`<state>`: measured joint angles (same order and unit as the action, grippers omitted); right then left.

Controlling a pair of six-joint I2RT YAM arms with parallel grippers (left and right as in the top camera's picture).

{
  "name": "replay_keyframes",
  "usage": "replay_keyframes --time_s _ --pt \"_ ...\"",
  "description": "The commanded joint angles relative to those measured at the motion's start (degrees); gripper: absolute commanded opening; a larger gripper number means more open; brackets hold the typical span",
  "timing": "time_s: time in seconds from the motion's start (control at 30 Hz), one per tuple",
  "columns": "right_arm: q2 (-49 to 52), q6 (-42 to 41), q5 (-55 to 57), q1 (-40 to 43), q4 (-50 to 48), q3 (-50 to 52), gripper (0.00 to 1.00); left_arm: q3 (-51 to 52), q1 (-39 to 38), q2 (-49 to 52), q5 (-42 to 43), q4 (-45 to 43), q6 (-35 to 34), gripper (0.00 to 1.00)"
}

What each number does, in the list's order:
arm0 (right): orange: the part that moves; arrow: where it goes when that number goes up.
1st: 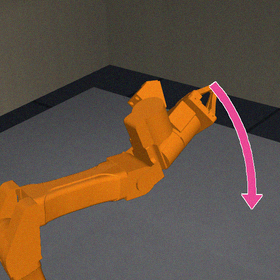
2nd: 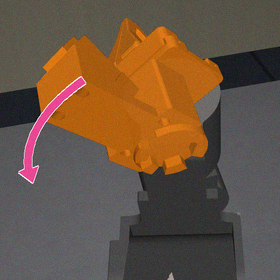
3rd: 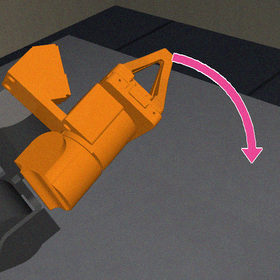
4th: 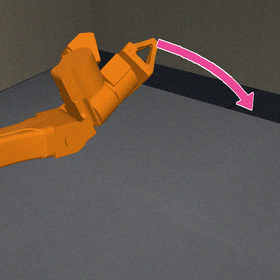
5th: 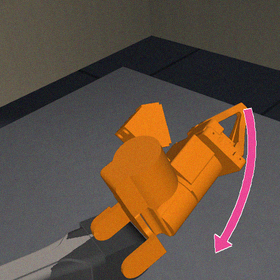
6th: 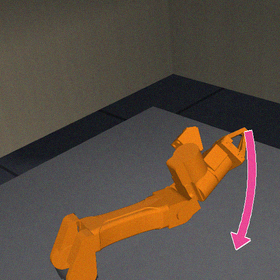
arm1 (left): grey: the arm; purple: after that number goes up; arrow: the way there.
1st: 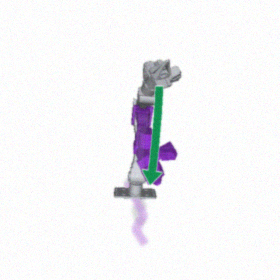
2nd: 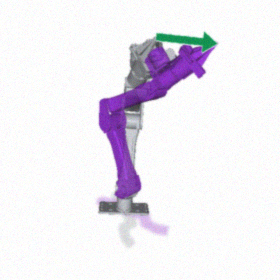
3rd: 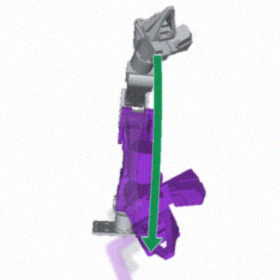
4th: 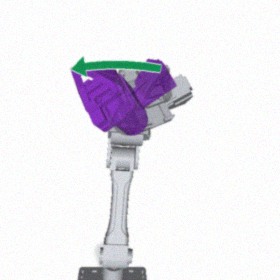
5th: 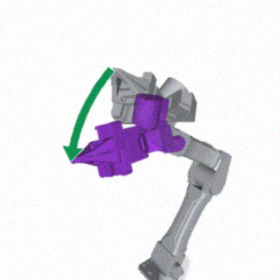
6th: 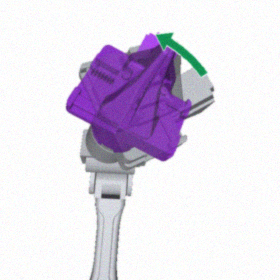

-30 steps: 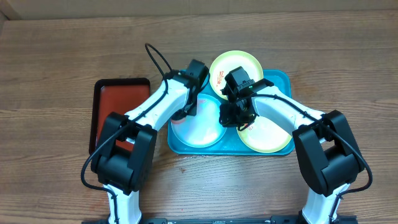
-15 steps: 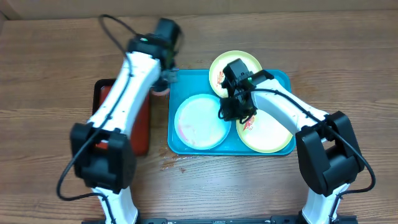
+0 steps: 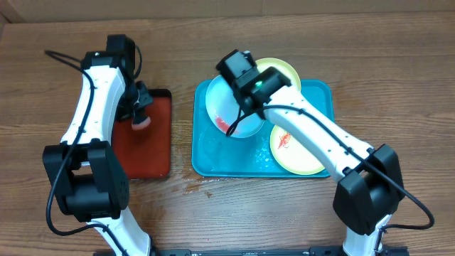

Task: Clean dirty plates on tray and stack at the side
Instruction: 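Return the sponge to the red tray with the left gripper, then lift the white plate with the right gripper and set it right of the tray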

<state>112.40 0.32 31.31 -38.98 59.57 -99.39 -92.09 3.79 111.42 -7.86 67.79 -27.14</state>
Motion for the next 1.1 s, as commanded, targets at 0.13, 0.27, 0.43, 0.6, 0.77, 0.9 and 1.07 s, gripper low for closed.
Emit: replay_keyframes --time_s 0.13,0.27,0.43,0.6,0.77,0.9,1.07 --pt "-2.69 16.81 31.12 -7.85 -4.48 -1.73 0.04 1.9 1.97 -1.16 0.9 -0.57 -1.18 0.04" --pt "-2.69 28.96 36.28 -11.52 -8.81 -1.73 0.04 1.9 1.86 -1.18 0.92 -0.55 -1.18 0.04" --pt "-2.69 34.05 39.15 -13.55 -12.9 -1.73 0.04 1.9 1.81 -1.16 0.87 -0.48 -1.16 0.04" --pt "-2.69 26.08 29.68 -13.27 -11.06 -1.7 0.04 1.9 1.81 -1.16 0.87 -0.48 -0.94 0.04" --pt "-2.82 28.59 14.27 -10.62 -2.27 -1.75 0.04 1.9 1.81 -1.16 0.87 -0.46 -0.94 0.04" --pt "-5.31 20.92 20.17 -7.45 -7.06 -2.91 0.04 1.9 1.81 -1.16 0.92 -0.57 -0.96 0.04" --pt "-10.03 15.17 -0.15 1.14 -6.21 -6.97 0.04 1.9 1.81 -1.16 0.9 -0.55 -0.94 0.04"
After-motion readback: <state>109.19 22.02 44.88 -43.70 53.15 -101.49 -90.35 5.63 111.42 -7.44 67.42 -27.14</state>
